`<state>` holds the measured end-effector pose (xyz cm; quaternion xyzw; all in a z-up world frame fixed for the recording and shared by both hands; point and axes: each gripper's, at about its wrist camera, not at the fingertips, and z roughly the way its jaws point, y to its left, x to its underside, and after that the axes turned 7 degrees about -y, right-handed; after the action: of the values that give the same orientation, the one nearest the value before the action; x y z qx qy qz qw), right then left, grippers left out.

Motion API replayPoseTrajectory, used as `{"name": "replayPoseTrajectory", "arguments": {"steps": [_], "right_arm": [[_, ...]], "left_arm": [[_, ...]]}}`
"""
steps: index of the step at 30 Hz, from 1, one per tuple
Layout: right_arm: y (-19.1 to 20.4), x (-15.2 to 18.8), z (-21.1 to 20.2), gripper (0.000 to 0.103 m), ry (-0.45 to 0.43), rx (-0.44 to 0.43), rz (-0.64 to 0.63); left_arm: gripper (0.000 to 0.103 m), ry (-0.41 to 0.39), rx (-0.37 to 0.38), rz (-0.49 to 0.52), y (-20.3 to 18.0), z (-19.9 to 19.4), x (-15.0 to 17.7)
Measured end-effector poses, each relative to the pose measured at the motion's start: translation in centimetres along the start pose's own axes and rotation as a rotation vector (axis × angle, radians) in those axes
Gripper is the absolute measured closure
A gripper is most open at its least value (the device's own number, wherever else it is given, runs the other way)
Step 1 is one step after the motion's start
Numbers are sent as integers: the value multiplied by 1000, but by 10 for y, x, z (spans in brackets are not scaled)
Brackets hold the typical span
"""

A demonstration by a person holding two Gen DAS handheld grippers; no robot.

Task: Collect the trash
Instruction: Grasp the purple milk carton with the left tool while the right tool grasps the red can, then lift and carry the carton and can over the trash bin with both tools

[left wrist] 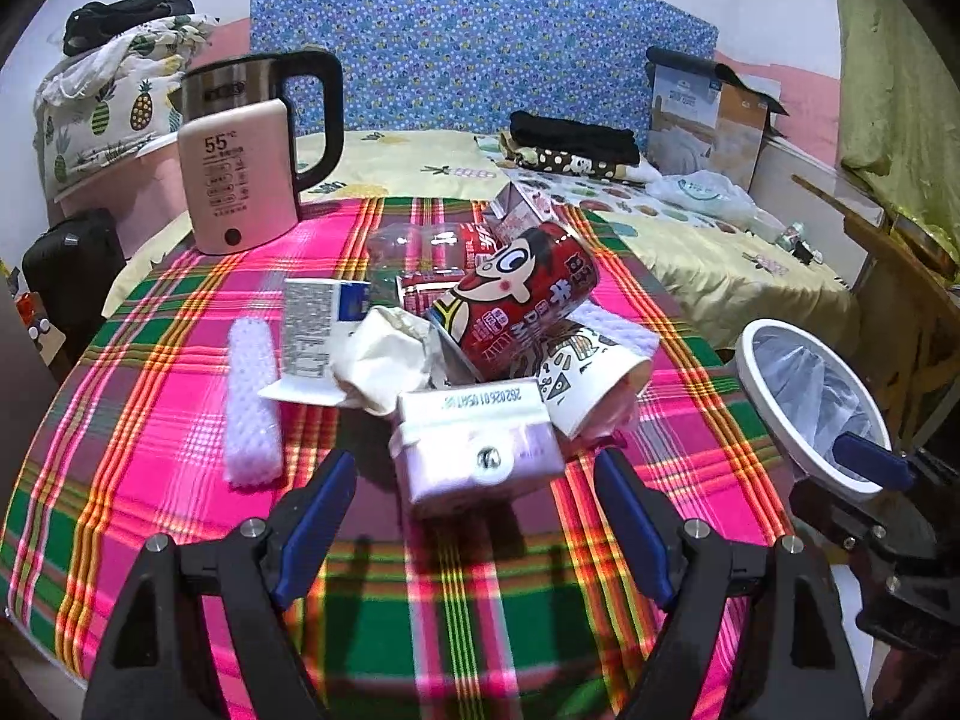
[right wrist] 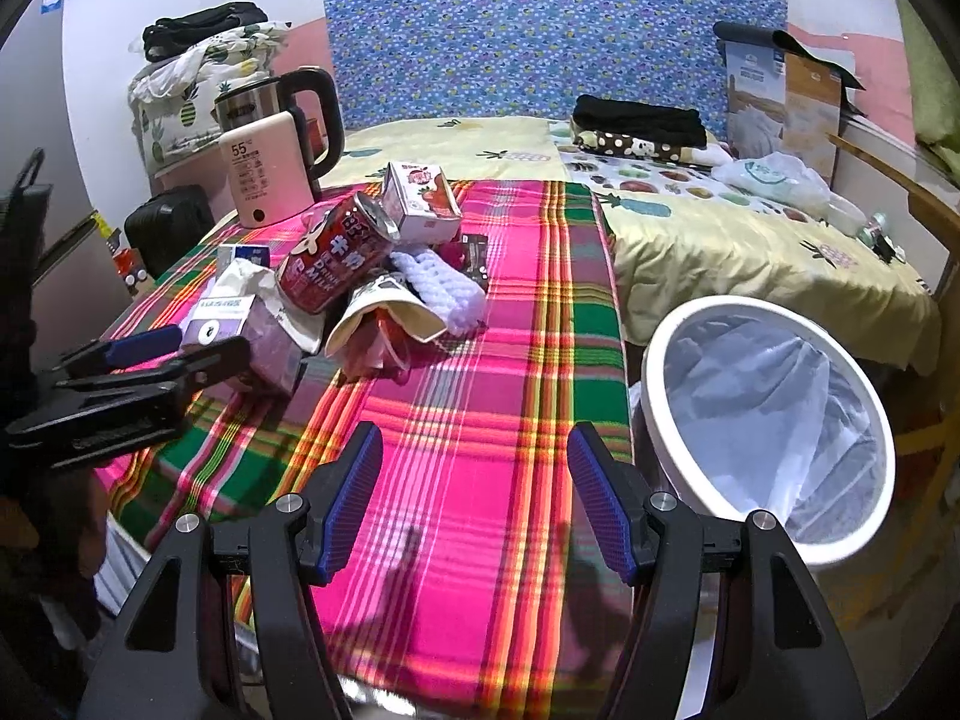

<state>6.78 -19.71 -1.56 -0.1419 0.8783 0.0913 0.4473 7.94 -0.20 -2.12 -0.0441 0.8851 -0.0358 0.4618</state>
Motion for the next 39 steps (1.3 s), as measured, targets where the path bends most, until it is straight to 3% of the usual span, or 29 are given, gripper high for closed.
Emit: {"name": "replayPoseTrajectory", "arguments": {"steps": [1,3,12,19,29,39], "right_arm": [[0,-1,2,38,1,-7,-1],[1,-5,8,38,5,-20,-5],[11,-27,35,38,8,-100,-29],[20,-56,62,38,-14,-213,5],[25,-69,108,37,98,-366,203],[28,-76,131,37,168,-375,308]], "left_arm": [[24,5,-6,-2,1,4,-1],[41,11,-9,-5,4,8,-1],[41,-19,24,-39,23,-8,-2],[41,-21,56,-48,36,-16,-1],[41,-7,68,-63,55,-10,3],[41,-2,97,-70,61,-6,4]]}}
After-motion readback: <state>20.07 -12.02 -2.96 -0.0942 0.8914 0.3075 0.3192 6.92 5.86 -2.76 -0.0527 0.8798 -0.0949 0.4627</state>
